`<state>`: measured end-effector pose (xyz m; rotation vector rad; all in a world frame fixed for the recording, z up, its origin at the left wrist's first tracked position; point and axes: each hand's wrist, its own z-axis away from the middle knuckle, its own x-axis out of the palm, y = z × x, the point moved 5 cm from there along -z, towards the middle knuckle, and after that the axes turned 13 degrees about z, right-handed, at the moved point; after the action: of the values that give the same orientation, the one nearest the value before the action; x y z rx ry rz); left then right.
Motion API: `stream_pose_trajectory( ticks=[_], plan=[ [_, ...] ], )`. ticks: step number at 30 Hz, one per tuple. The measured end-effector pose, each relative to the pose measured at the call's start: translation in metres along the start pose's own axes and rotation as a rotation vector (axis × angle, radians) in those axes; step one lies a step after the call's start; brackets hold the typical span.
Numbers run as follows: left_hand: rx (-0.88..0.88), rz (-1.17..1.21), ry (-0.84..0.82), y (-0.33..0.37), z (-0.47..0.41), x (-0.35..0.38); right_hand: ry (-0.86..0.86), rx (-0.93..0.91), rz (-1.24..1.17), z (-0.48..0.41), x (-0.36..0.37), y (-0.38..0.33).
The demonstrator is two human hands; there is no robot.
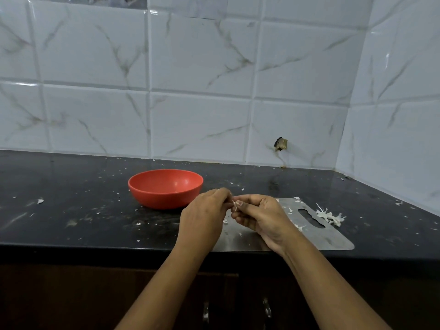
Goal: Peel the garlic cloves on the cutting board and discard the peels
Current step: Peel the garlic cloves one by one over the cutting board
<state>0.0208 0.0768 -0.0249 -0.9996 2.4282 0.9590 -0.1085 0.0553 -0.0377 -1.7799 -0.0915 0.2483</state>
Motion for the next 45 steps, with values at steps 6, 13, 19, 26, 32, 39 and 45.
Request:
stream_pose_trajectory(
  ticks=[6, 13, 19, 26, 32, 39, 45],
  plan=[
    [-0.041, 0.194, 0.004, -0.006, -0.002, 0.000, 0.009, -0.008, 0.035, 0.001, 0.001, -0.001],
    [-0.011, 0.197, -0.028, -0.007, -0.002, 0.003, 0.012, 0.004, 0.088, 0.000, 0.002, 0.001],
    [0.023, 0.090, -0.070, -0.005, -0.002, 0.007, 0.003, 0.009, 0.098, 0.000, 0.004, 0.000],
    [0.026, -0.025, -0.099, -0.005, -0.001, 0.008, -0.011, -0.004, 0.081, 0.001, 0.006, 0.000],
    [0.036, -0.055, -0.028, -0.001, 0.001, 0.003, 0.015, -0.003, 0.098, 0.000, 0.003, 0.001],
    [0.005, 0.135, 0.074, -0.003, 0.000, -0.004, 0.012, -0.024, 0.105, 0.001, 0.004, 0.000],
    [0.012, 0.186, 0.060, -0.006, -0.002, -0.003, 0.020, -0.023, 0.107, 0.001, 0.003, 0.000]
  ],
)
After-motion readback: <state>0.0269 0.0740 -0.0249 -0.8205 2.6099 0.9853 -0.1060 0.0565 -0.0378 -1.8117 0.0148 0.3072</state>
